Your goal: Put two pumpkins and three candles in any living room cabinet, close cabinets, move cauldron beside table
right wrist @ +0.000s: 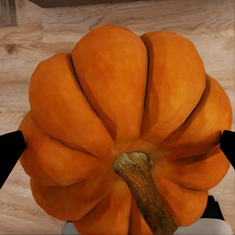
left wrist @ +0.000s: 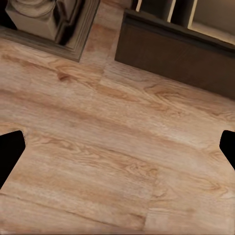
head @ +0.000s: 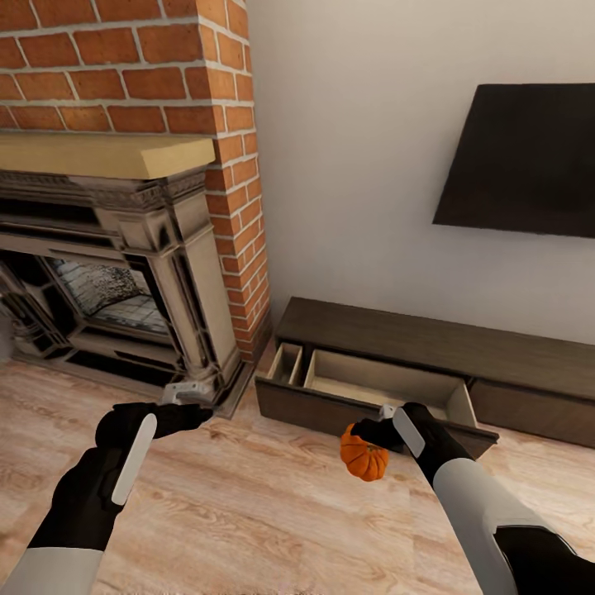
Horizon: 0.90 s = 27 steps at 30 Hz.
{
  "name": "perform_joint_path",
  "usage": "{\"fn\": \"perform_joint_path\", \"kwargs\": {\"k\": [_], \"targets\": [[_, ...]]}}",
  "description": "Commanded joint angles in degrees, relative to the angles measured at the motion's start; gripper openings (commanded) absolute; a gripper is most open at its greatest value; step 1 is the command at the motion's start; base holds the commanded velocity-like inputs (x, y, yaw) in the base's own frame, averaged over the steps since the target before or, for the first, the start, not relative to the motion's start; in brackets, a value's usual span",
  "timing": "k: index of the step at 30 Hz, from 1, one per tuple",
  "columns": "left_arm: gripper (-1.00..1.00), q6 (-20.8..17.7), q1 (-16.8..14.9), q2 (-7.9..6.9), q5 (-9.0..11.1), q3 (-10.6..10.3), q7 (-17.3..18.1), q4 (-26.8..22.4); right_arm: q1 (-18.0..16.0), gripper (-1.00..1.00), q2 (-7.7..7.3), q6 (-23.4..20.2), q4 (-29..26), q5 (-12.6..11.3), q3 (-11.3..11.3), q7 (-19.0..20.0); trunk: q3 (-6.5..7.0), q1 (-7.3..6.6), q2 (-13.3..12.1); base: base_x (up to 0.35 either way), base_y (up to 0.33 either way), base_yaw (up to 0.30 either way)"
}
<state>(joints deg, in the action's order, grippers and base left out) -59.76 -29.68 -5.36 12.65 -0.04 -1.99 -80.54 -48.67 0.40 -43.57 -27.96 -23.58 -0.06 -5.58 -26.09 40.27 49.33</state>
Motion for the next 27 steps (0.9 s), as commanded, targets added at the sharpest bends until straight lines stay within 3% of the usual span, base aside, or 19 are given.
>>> {"fn": "perform_joint_path", "kwargs": {"k": [1,21,27], "targets": [[1.0,-0.2,-0.1,-0.01,0.3,0.0,-0.2,0.1,0.0,-1.0,0.02,-0.2,-0.1,-0.7,0.0,-0.5,0.04,-0.22,-0.4,-0.007,0.0,0.178],[1.0,-0.2,-0.2,0.07,0.2,0.5,-0.2,0.3,0.0,-1.0,0.89,-0.2,-0.1,-0.6,0.2,-0.6,2.13,-4.61,-8.4,-0.211,0.0,0.185],[1.0,-0.2,-0.1,0.08,0.6,0.5,-0.2,-0.2,0.0,-1.0,0.96,-0.2,-0.1,-0.6,0.2,-0.6,1.69,-4.61,-8.4,-0.018,0.0,0.188]]}}
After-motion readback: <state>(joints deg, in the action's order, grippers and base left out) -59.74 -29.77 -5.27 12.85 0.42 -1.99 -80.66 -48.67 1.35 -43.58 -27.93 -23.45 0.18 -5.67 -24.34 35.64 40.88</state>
